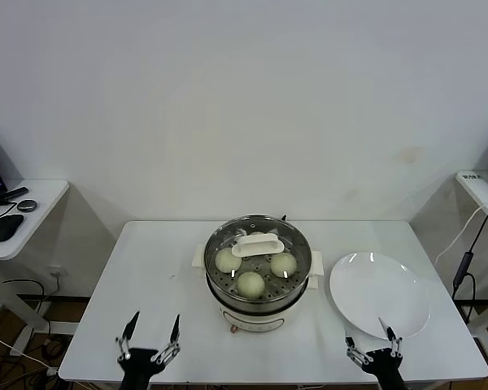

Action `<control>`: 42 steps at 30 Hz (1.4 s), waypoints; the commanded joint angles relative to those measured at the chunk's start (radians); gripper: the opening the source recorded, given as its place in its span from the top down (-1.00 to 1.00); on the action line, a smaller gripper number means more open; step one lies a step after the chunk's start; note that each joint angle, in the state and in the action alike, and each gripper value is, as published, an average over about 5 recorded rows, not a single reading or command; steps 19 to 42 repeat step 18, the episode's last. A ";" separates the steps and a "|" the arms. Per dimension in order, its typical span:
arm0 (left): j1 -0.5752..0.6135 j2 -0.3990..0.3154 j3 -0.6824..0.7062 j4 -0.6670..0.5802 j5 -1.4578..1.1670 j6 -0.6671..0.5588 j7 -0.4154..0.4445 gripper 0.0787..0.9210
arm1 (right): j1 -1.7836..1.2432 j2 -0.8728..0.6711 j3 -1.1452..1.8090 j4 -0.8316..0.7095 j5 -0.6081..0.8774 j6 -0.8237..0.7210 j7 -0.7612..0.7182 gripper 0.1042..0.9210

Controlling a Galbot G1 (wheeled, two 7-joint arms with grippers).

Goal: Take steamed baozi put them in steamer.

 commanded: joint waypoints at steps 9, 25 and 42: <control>0.130 -0.075 -0.021 0.125 -0.077 -0.164 0.001 -0.77 | -0.093 -0.047 -0.005 0.052 0.068 -0.020 -0.010 -0.76; 0.124 -0.069 -0.045 0.132 -0.073 -0.146 0.010 -0.77 | -0.100 -0.051 -0.009 0.048 0.076 -0.019 -0.017 -0.76; 0.124 -0.069 -0.045 0.132 -0.073 -0.146 0.010 -0.77 | -0.100 -0.051 -0.009 0.048 0.076 -0.019 -0.017 -0.76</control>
